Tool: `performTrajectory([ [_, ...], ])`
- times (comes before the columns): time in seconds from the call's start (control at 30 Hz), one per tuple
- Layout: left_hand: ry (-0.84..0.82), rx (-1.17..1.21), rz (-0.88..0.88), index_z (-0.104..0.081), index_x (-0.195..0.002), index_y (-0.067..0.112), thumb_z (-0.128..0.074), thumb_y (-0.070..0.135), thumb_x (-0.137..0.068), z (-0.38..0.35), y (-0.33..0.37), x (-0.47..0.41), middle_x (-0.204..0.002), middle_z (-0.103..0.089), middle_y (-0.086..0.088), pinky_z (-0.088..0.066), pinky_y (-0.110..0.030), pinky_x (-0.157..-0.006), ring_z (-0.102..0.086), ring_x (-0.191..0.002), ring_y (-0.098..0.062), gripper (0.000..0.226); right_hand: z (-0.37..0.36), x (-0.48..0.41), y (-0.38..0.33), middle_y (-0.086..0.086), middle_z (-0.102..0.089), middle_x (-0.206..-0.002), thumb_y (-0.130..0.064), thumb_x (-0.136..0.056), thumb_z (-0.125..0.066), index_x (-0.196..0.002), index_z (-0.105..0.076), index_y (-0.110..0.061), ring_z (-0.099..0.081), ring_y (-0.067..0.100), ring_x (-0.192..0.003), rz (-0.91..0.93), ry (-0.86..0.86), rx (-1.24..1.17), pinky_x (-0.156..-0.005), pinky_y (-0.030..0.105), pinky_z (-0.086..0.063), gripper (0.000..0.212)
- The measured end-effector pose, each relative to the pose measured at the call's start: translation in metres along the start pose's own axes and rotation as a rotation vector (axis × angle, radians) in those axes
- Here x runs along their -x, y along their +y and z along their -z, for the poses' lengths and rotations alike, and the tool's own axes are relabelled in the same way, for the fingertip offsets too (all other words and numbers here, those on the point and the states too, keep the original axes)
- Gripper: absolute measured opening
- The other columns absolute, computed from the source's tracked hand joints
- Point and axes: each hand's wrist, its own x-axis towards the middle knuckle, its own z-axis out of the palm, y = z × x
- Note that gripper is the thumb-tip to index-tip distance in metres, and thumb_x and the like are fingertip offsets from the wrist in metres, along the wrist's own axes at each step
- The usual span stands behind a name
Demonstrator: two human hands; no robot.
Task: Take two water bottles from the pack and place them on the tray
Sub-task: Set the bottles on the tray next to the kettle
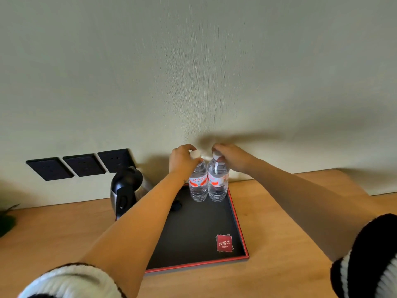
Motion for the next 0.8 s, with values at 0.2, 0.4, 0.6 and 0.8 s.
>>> performTrajectory([
  [0.2,0.014,0.002,-0.011,-0.063,-0.109,0.011,-0.070,0.018,-0.076,-0.005,0.002,0.001,-0.106,-0.069,-0.016,-0.047,-0.030,-0.073,-0.063,-0.093,-0.030,0.035,0.002,-0.001,-0.004,0.018,-0.053,-0.123,-0.002,-0.082,-0.059,-0.118,-0.048,-0.005,-0.051,0.033,-0.109,0.039,-0.058,0.052,-0.088,0.044,-0.047,0.037],
  [0.4,0.002,-0.079,-0.046,-0.054,-0.113,0.015,-0.064,0.023,-0.081,-0.010,-0.001,0.003,-0.106,-0.067,-0.014,-0.047,-0.034,-0.067,-0.061,-0.093,-0.032,0.034,-0.006,-0.003,-0.006,0.022,-0.059,-0.109,-0.015,-0.083,-0.065,-0.105,-0.051,0.002,-0.056,0.036,-0.095,-0.039,0.078,0.087,-0.069,0.030,-0.035,0.032],
  [0.6,-0.039,0.052,-0.024,-0.060,-0.103,0.007,-0.066,0.005,-0.079,-0.011,-0.001,-0.003,-0.100,-0.067,-0.019,-0.043,-0.030,-0.067,-0.059,-0.085,-0.028,0.025,-0.004,-0.002,-0.001,0.020,-0.062,-0.105,-0.002,-0.080,-0.064,-0.101,-0.053,0.001,-0.058,0.034,-0.094,0.041,0.105,0.077,-0.068,0.032,-0.037,0.024],
  [0.8,0.027,0.157,-0.013,-0.063,-0.099,0.004,-0.063,-0.003,-0.077,-0.017,-0.001,-0.003,-0.095,-0.068,-0.018,-0.039,-0.024,-0.066,-0.055,-0.079,-0.023,0.023,-0.006,-0.003,0.003,0.020,-0.064,-0.100,-0.003,-0.079,-0.066,-0.098,-0.054,0.000,-0.059,0.034,-0.088,0.037,0.136,0.059,-0.066,0.033,-0.039,0.022],
])
